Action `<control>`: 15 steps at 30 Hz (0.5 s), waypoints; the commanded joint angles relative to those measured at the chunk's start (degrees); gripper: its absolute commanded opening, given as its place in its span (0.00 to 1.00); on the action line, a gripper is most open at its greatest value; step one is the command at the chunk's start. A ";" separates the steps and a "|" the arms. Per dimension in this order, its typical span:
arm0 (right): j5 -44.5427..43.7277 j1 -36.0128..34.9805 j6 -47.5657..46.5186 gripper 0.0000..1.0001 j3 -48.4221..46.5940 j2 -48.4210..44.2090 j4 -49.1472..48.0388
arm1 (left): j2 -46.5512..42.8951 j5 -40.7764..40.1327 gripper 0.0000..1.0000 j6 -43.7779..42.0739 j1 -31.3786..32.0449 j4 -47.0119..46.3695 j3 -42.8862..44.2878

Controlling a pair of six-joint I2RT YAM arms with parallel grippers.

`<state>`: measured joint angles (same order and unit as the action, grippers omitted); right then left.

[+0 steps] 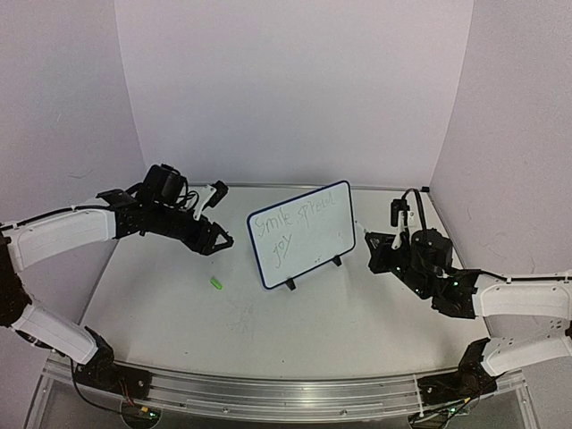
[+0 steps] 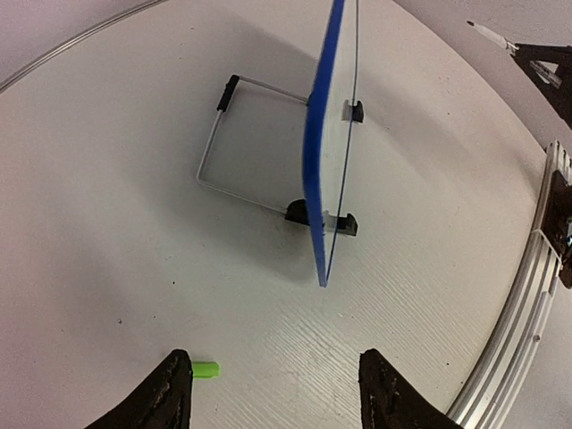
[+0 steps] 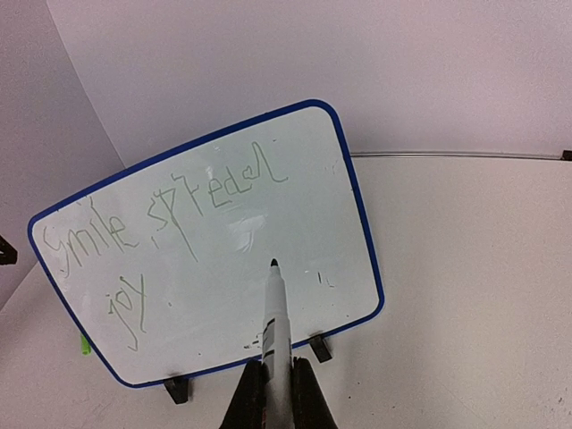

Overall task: Write a sentence on the whiteboard
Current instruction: Pick up the pen cap from the center of the board.

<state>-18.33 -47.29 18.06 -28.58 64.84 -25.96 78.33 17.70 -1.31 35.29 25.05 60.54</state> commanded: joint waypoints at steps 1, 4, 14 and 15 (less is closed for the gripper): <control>-1.03 -0.04 0.77 0.00 -0.50 -0.80 -0.40 | -2.42 -3.94 0.63 9.96 -2.38 -8.51 -6.61; -0.88 0.00 1.09 0.00 -0.73 -0.59 -0.40 | -1.36 -2.90 0.63 14.99 -3.38 -13.25 -9.90; 0.12 -0.05 1.93 0.00 -1.58 -0.15 0.93 | 13.48 -0.67 0.60 20.89 -4.44 -16.04 -4.91; 0.28 -0.04 2.01 0.00 -1.65 -0.18 1.13 | 14.92 -0.60 0.60 21.17 -4.42 -15.94 -4.16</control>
<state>-18.31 -47.29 19.10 -28.60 64.84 -25.40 89.05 15.68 16.64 31.28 12.52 52.06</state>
